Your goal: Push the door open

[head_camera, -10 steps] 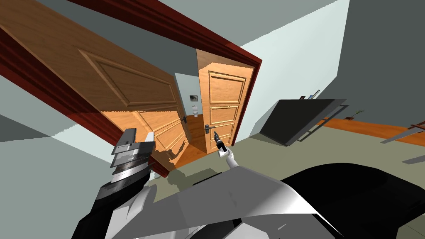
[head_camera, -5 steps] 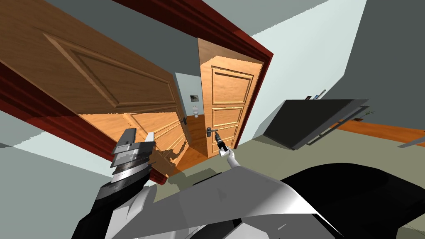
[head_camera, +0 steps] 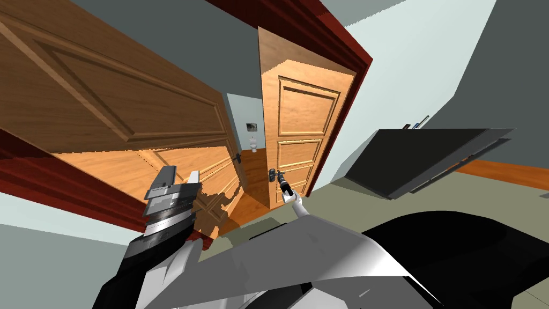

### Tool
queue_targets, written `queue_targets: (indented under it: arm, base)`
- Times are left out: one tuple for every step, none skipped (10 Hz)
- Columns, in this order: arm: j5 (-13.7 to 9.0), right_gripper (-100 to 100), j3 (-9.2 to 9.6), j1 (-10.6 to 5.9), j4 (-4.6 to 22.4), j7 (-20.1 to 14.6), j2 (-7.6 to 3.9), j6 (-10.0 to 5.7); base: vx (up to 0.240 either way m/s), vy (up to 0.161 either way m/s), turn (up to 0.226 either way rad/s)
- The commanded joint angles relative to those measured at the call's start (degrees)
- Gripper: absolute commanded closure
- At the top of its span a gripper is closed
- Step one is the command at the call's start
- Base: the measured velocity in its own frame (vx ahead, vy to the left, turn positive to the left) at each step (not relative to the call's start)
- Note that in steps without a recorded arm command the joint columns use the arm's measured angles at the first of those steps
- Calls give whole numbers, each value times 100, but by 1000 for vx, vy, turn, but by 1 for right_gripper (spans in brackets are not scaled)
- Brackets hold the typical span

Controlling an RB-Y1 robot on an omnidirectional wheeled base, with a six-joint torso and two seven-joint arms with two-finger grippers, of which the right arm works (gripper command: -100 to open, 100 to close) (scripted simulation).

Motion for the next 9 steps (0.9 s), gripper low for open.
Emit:
queue_targets:
  arm:
    - [0, -100, 0, 0, 0, 0, 0, 0]
    - [0, 100, 0, 0, 0, 0, 0, 0]
    - [0, 100, 0, 0, 0, 0, 0, 0]
    - [0, 100, 0, 0, 0, 0, 0, 0]
    - [0, 100, 0, 0, 0, 0, 0, 0]
    - [0, 100, 0, 0, 0, 0, 0, 0]
    - [0, 100, 0, 0, 0, 0, 0, 0]
    - [-10, 100, -65, 2, 14, 14, -42, 9]
    - [-13, 100, -83, 1, 16, 19, -53, 9]
  base:
    - [87, 2, 6]
    - [-11, 0, -4]
    - [-26, -2, 0]
    - [-26, -2, 5]
    - [-19, -1, -1]
    - [-11, 0, -3]
    - [0, 0, 0]
    - [83, 28, -39]
    - [133, 44, -35]
